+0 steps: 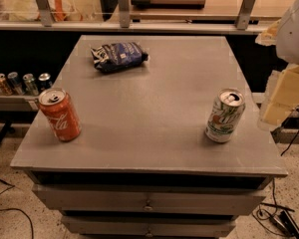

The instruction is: Move 7up can near coke can

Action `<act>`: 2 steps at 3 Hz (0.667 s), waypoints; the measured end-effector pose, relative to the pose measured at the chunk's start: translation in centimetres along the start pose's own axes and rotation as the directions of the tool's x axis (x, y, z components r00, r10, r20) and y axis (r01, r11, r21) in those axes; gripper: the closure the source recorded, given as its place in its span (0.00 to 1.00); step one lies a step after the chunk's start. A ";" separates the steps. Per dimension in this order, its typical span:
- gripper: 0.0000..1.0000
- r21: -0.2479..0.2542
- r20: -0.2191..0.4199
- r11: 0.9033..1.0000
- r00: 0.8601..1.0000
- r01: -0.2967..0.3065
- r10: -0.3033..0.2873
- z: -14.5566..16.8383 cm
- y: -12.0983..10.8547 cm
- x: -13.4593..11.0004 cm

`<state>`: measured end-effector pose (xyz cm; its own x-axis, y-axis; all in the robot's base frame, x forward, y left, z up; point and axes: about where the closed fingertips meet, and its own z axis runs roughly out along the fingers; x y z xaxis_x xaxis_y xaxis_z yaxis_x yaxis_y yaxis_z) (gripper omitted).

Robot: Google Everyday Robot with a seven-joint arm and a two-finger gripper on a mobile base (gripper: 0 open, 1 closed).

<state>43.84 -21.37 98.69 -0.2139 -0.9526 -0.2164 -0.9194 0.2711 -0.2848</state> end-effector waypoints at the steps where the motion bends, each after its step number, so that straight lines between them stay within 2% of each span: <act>1: 0.00 0.000 0.000 1.000 1.000 0.000 0.000 0.0 0.0 0.0; 2: 0.00 -0.023 0.059 0.999 0.998 -0.035 0.036 0.6 -0.3 0.3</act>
Offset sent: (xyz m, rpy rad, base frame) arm 0.0136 -0.0123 -0.0230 0.2414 0.0521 -0.0389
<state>44.21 -21.68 98.09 -0.2272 -0.9323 -0.2814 -0.9187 0.3011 -0.2557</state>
